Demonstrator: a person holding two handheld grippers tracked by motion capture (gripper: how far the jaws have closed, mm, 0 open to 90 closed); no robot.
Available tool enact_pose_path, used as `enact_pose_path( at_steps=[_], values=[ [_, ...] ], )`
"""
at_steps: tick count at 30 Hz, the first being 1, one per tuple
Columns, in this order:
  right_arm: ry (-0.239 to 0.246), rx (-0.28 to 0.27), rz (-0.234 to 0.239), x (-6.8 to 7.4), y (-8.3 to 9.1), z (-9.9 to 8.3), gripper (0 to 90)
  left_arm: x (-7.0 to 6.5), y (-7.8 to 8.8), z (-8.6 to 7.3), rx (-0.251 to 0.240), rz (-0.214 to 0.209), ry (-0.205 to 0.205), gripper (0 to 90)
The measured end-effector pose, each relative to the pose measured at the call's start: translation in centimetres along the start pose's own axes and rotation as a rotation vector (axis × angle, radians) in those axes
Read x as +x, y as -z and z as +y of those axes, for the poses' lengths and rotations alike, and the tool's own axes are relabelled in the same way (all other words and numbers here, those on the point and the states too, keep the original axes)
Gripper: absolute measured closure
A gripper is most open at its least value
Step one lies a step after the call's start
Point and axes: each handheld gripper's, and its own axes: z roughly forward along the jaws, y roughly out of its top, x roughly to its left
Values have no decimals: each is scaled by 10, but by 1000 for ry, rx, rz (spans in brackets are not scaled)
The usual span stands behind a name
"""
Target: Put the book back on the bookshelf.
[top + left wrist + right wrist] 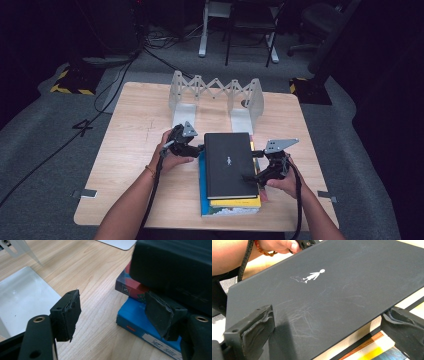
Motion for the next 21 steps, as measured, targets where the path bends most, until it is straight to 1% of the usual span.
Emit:
enact_pose_path(
  at_steps=[1, 2, 4, 7, 8, 9, 10, 11, 12, 13, 14, 15, 16, 17, 18, 20, 21],
  values=[
    [0, 0, 0, 0, 0, 0, 0, 0, 0, 0, 0, 0, 0, 294],
    [2, 0, 0, 0, 0, 0, 0, 2, -1, -1, -9, -14, 11, 294],
    [12, -2, -3, 0, 0, 1, 0, 4, -4, -2, -16, -21, 29, 299],
    [25, -8, -6, 1, 1, 1, 0, 5, -8, -2, -27, -28, 32, 339],
    [32, -11, -7, 1, 1, 1, 0, 5, -9, -2, -28, -27, 32, 339],
    [47, -17, -9, 2, 1, 2, 1, 5, -9, -2, -37, -33, 28, 429],
    [54, -19, -10, 2, 1, 2, 1, 4, -9, -2, -57, -77, -1, 504],
    [63, -22, -14, 3, 1, 2, 1, 3, -9, -2, -69, -103, -23, 607],
    [63, -22, -14, 3, 1, 2, 1, 3, -9, -2, -69, -103, -23, 692],
    [82, -26, -18, 4, 2, 3, 1, 0, -6, 0, -96, -116, -57, 767],
    [91, -29, -21, 4, 3, 3, 1, 0, -4, 2, -111, -124, -57, 790],
    [91, -29, -21, 4, 3, 3, 1, 0, -4, 2, -111, -124, -57, 829],
    [119, -39, -34, 6, 4, 5, 3, 1, 1, 5, -142, -145, -49, 870],
    [128, -45, -41, 7, 5, 6, 16, 1, 1, 5, -142, -145, -49, 887],
    [137, -60, -53, 7, 6, 7, 36, 5, 8, 10, -180, -164, -27, 896],
    [148, -84, -72, 7, 8, 9, 85, 9, 14, 14, -197, -184, -13, 899],
    [148, -104, -81, 7, 10, 10, 126, 10, 17, 18, -196, -180, -22, 899]
  ],
)
